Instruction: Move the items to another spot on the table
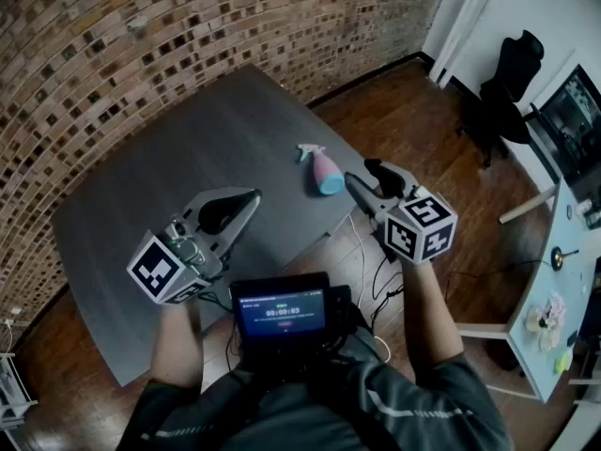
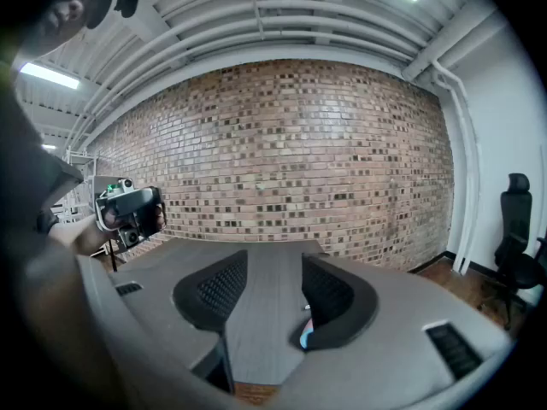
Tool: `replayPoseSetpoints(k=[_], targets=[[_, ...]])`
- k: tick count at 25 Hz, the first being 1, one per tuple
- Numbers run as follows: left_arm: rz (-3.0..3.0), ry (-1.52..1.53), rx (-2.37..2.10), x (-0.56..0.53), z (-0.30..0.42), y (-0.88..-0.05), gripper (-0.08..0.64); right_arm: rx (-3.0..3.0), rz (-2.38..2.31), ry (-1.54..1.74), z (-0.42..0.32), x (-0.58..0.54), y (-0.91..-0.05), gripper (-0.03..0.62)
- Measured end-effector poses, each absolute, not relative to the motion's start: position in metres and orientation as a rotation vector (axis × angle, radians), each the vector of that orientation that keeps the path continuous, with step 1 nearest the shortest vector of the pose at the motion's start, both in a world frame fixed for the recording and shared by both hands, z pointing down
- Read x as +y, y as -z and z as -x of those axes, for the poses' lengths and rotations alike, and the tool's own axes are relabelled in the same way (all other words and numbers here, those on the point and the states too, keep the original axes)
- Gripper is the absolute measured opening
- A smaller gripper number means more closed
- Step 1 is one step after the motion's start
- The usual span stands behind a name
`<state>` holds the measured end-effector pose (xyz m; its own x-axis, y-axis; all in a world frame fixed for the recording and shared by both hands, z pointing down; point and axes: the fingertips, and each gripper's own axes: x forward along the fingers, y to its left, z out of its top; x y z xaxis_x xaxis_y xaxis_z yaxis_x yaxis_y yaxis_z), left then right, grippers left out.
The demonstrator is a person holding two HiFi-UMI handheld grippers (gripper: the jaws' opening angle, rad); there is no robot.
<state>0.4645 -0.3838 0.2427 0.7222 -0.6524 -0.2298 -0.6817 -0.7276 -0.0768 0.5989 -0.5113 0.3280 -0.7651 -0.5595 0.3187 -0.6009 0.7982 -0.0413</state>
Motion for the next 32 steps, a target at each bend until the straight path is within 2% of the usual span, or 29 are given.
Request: replayPoseSetpoints(k=[3, 6, 7, 10, 12, 17, 18, 19, 25, 26, 32], targets=[[2.787, -0.259, 1.066, -0.397, -0.463, -0.249, -0.003, -2.667, -0.907, -0.226, -0.591, -0.537, -0.338, 0.209], [2.792, -0.254, 1.063, -0.414, -0.459, -0.252, -0.003, -2.634, -0.874, -0.275, -0.578, -0.563, -0.355, 0.317], [2.790, -0.253, 1.063, -0.420, -0.457, -0.252, -0.003, -2.625, -0.862, -0.294, -0.575, -0.572, -0.362, 0.336], [2.784, -0.245, 1.094, -0.443, -0.447, -0.255, -0.003, -2.584, -0.852, -0.368, -0.569, -0.603, -0.385, 0.339], [2.784, -0.240, 1.117, -0.460, -0.440, -0.256, -0.003, -2.551, -0.832, -0.435, -0.565, -0.625, -0.402, 0.398], [2.786, -0.239, 1.141, -0.504, -0.433, -0.261, -0.003, -2.475, -0.788, -0.630, -0.557, -0.675, -0.444, 0.399], [2.791, -0.239, 1.150, -0.513, -0.431, -0.263, -0.003, -2.450, -0.771, -0.657, -0.554, -0.682, -0.454, 0.444], [2.796, -0.233, 1.161, -0.521, -0.430, -0.266, -0.004, -2.430, -0.754, -0.683, -0.551, -0.689, -0.463, 0.457], [2.803, -0.239, 1.216, -0.558, -0.426, -0.279, -0.003, -2.263, -0.780, -0.846, -0.547, -0.719, -0.529, 0.460], [2.790, -0.243, 1.225, -0.563, -0.425, -0.278, -0.005, -2.225, -0.780, -0.869, -0.546, -0.719, -0.541, 0.514], [2.774, -0.219, 1.290, -0.582, -0.414, -0.288, -0.004, -2.004, -0.740, -0.917, -0.540, -0.721, -0.622, 0.517]])
